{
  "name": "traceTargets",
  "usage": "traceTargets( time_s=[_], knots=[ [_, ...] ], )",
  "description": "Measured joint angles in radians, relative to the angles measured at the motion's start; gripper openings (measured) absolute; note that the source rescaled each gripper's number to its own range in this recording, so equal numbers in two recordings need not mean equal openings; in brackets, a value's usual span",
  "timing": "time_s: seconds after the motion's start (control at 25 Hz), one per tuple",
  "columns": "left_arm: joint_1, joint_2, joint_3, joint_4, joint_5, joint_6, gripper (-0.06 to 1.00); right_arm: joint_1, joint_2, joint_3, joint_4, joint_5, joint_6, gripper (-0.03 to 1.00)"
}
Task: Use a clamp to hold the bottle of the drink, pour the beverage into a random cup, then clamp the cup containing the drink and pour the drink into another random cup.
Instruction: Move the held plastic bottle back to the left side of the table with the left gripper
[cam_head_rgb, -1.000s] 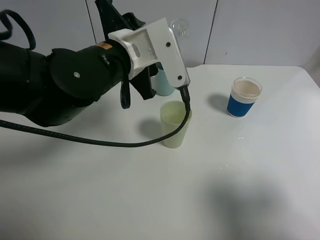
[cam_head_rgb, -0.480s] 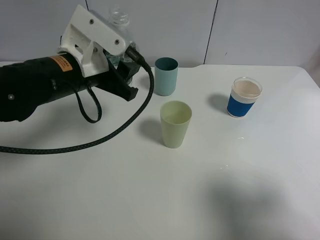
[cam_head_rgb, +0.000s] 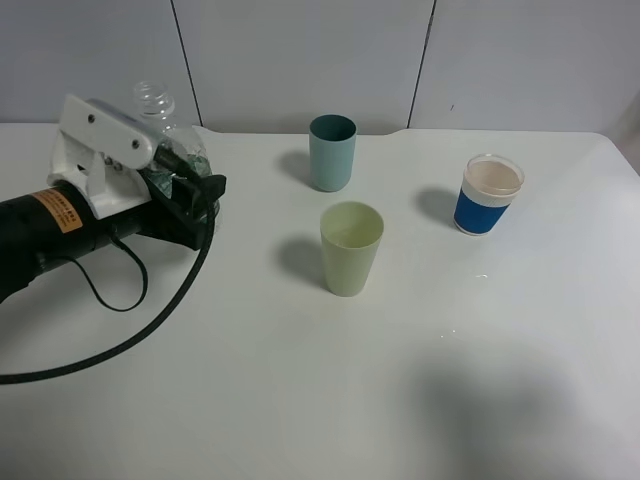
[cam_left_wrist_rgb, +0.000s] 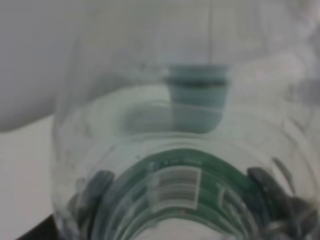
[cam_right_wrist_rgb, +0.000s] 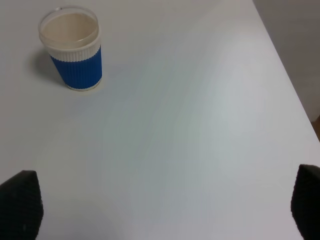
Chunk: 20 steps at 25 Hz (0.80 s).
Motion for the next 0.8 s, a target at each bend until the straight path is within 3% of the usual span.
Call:
traceTargets(
  time_s=[0.24,0.36,0.48,0.8],
  knots=[
    [0.069,-0.001,0.114,0.171,-0.224,-0.013,0.07,0.0,0.0,0.0,0.0,0.0,0.0,1.0],
    [0.093,-0.001,0.131,0.209,-0.25,-0.013,0.07,0.0,0.0,0.0,0.0,0.0,0.0,1.0],
    [0.201,-0.001,0.162,0.304,-0.266,-0.053,0.07,0.0,0.0,0.0,0.0,0.0,0.0,1.0],
    [0.275,0.008,0.162,0.332,-0.253,-0.102,0.07,0.0,0.0,0.0,0.0,0.0,0.0,1.0]
  ],
)
